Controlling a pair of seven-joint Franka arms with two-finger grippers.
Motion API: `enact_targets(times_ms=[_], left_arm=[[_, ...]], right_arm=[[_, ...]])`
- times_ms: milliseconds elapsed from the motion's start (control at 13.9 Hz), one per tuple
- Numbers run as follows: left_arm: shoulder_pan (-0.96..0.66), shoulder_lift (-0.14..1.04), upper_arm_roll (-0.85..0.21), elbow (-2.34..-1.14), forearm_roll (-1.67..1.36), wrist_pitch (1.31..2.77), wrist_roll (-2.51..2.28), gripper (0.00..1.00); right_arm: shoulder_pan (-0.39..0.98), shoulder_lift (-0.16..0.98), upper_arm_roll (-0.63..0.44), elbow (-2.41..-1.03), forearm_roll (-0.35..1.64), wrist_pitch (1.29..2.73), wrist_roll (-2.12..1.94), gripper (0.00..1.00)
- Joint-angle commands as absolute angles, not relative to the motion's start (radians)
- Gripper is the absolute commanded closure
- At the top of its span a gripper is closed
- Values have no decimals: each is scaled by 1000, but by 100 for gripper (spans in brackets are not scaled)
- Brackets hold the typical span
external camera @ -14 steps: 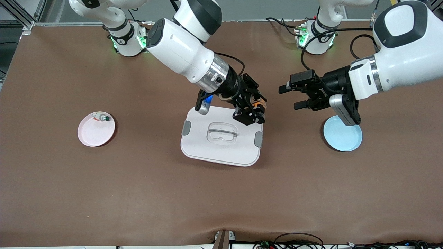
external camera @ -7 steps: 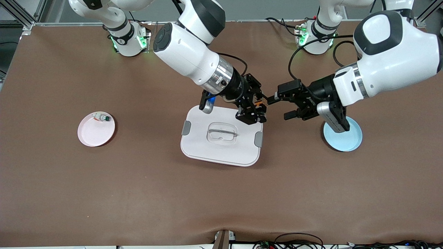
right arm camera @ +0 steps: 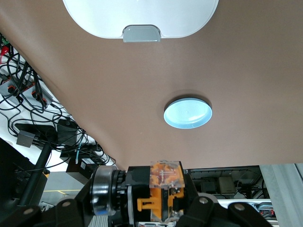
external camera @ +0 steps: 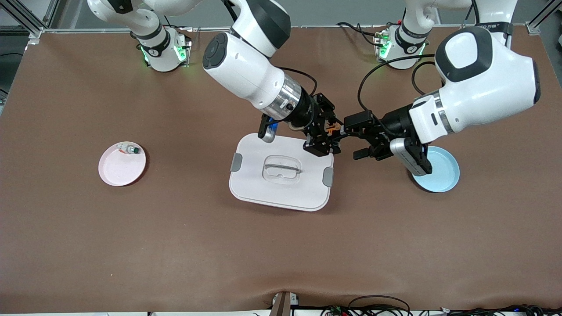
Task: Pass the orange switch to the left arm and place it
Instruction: 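Reach the left gripper toward the switch held by the right gripper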
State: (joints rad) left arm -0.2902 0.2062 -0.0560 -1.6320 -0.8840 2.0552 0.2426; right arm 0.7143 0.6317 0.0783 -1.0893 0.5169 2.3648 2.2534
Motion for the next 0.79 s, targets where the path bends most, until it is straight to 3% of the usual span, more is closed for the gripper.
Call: enact_targets(times_ms=[0,721], left_arm=[[-291,216,-58,-1629,-902,2068,313,0],[-298,216,-58,-1649,-902,2056,319,0]], right_arm=[[721,652,72,-1046,531,2359,2278,100],[721,650,67,-1045,529,2361,2292,100]])
